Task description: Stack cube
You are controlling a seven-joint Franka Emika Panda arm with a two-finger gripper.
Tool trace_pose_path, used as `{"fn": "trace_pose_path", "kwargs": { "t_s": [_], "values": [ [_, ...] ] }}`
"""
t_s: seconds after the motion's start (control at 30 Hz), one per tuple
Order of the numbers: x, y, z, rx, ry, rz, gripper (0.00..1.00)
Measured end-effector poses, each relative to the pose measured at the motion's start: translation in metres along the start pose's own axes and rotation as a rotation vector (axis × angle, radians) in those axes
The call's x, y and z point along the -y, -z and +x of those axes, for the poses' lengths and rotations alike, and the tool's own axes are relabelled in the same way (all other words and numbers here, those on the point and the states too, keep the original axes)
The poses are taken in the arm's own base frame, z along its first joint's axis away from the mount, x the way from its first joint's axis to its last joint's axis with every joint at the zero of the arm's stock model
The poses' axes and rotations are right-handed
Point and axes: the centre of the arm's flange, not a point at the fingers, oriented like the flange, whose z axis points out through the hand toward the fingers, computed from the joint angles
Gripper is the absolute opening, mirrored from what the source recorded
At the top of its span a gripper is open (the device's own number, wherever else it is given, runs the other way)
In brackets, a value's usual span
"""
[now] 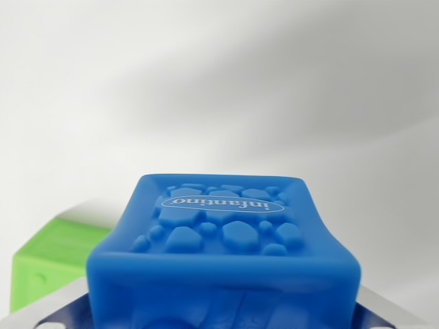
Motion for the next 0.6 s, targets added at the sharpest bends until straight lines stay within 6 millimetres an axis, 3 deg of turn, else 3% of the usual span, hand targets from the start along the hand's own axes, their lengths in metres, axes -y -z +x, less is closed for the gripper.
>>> {"fn": "trace_pose_path", "kwargs": {
  "t_s": [0.6],
  "values": [
    [0.004, 0.008, -0.035, 0.0, -0.068, 0.0, 0.0]
  ]
}}
